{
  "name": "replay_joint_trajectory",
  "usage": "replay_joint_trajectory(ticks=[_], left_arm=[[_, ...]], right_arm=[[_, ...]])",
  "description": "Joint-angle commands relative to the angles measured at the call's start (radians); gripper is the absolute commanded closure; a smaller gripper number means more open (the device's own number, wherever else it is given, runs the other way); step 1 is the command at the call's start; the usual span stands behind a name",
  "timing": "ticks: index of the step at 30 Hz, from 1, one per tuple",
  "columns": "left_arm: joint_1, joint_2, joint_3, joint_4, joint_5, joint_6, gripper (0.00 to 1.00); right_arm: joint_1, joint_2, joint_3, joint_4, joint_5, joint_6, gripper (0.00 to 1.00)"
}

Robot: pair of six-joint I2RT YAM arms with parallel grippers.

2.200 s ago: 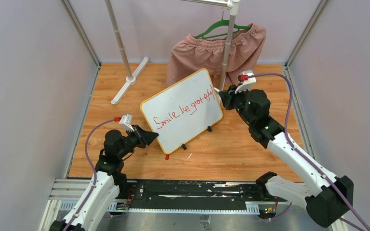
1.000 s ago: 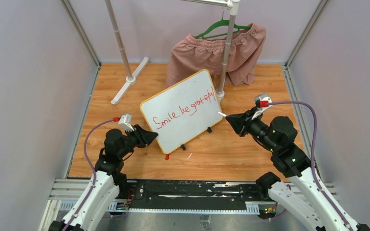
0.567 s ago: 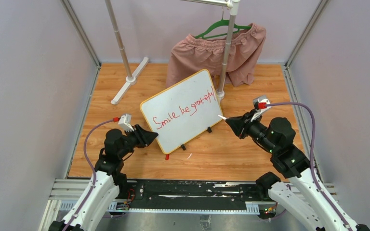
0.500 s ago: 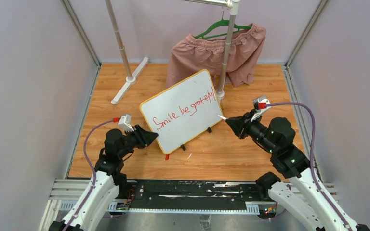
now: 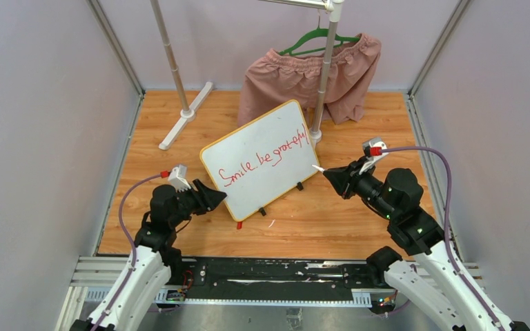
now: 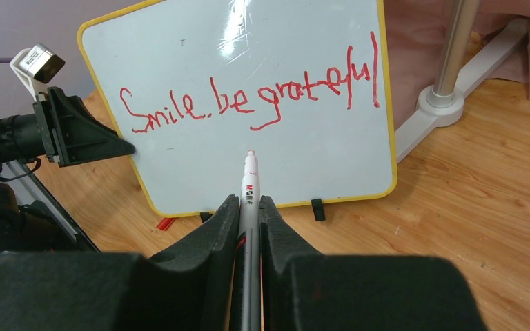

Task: Write a sentence on the whiteboard

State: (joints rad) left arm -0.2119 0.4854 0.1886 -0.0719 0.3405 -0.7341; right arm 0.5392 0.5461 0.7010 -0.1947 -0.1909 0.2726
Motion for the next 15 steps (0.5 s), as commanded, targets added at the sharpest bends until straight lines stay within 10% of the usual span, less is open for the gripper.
replay_joint_trajectory(ticks=[1, 15], left_arm=[[0.003, -0.010, 0.031, -0.071, -0.053, -0.007, 0.46], [0.003, -0.005, 0.039, -0.065, -0.032, -0.003, 0.47]], right_arm=[[0.011, -0.007, -0.010, 0.004, 0.015, -0.007, 1.00], [-0.009, 0.266, 0.001, 0.168, 0.349, 0.071, 1.00]])
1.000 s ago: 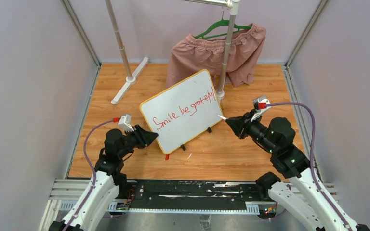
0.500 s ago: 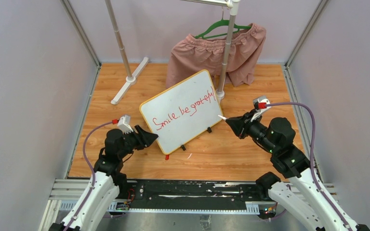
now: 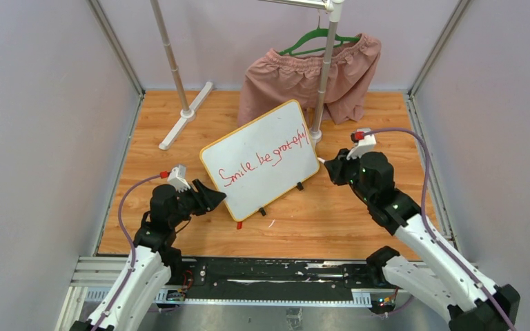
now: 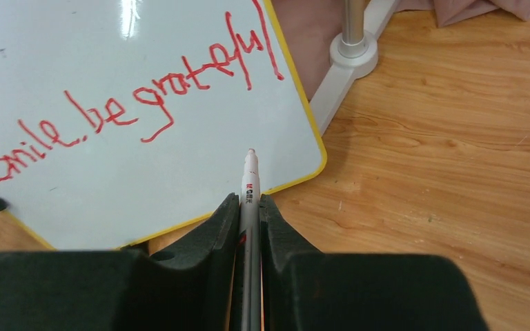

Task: Write a sentence on the whiteboard

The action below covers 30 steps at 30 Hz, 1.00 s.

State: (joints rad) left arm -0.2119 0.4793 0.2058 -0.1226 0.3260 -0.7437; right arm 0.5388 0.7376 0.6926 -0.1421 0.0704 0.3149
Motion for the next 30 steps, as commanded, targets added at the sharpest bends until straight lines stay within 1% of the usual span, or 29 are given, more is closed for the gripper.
replay_joint_trajectory(ticks=[1, 5, 8, 13, 18, 24, 30], left_arm=[[0.003, 0.001, 0.020, -0.009, -0.013, 0.006, 0.48], [0.003, 0.001, 0.016, 0.004, -0.008, 0.006, 0.52], [0.003, -0.001, 0.012, 0.007, -0.005, 0.007, 0.57], [0.003, 0.000, 0.011, 0.008, -0.007, 0.013, 0.66], [0.003, -0.001, 0.016, -0.002, -0.006, 0.023, 0.75], [0.003, 0.000, 0.019, -0.004, -0.003, 0.023, 0.82], [0.003, -0.001, 0.020, -0.006, -0.005, 0.025, 0.92]], right_arm=[[-0.013, 0.104, 0.013, 0.130, 0.096, 0.032, 1.00], [-0.031, 0.206, 0.020, 0.204, 0.124, 0.040, 1.00], [-0.038, 0.251, 0.022, 0.255, 0.132, 0.042, 1.00], [-0.048, 0.325, 0.057, 0.291, 0.122, 0.042, 1.00], [-0.048, 0.363, 0.072, 0.311, 0.096, 0.043, 1.00], [-0.048, 0.389, 0.070, 0.316, 0.091, 0.043, 1.00], [-0.049, 0.401, 0.059, 0.312, 0.095, 0.038, 1.00]])
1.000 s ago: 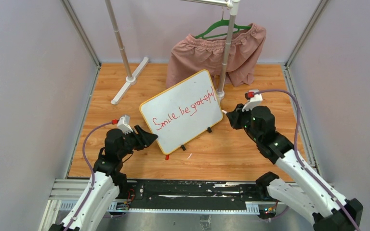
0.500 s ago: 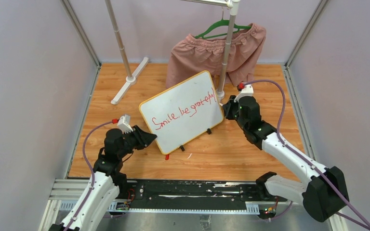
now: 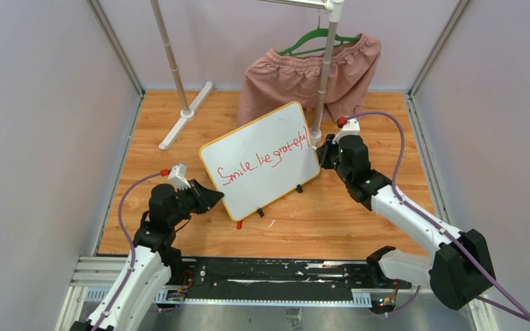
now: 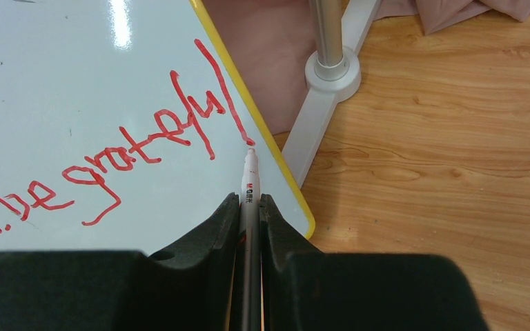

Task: Write a sentence on the whiteboard

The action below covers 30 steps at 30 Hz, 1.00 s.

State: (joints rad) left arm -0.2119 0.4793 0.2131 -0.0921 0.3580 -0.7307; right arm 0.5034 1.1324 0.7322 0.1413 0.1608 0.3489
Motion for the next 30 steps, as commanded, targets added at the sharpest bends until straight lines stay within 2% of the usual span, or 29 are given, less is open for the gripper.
replay_joint_trajectory(ticks=[1, 4, 30], left_arm=[[0.003, -0.001, 0.012, -0.036, -0.037, 0.013, 0.93], [0.003, 0.000, 0.012, -0.037, -0.038, 0.016, 1.00], [0.003, -0.002, 0.017, -0.046, -0.036, 0.031, 1.00]], right_arm=[[-0.014, 0.007, 0.016, 0.029, 0.004, 0.006, 1.00], [-0.014, 0.012, 0.008, 0.030, -0.002, 0.009, 1.00], [-0.027, 0.067, -0.004, 0.045, -0.004, 0.008, 1.00]])
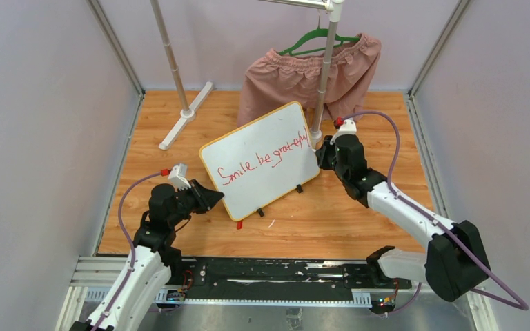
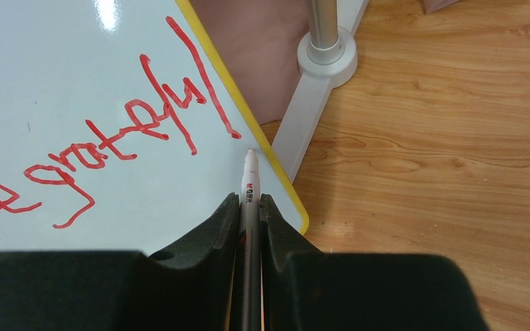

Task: Write a sentence on the whiteboard

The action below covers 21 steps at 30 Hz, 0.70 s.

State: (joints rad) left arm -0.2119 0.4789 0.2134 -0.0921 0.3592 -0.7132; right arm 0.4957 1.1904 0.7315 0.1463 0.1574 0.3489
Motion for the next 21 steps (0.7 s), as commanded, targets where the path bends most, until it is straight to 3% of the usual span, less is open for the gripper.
replay_joint_trajectory(ticks=[1, 21], left_arm=[[0.003, -0.002, 0.017, -0.046, -0.037, 0.015, 1.00], [0.003, -0.002, 0.017, -0.047, -0.038, 0.020, 1.00]], right_arm=[[-0.022, 0.014, -0.004, 0.042, -0.003, 0.010, 1.00], [-0.026, 0.055, 0.019, 0.061, -0.076, 0.022, 1.00]])
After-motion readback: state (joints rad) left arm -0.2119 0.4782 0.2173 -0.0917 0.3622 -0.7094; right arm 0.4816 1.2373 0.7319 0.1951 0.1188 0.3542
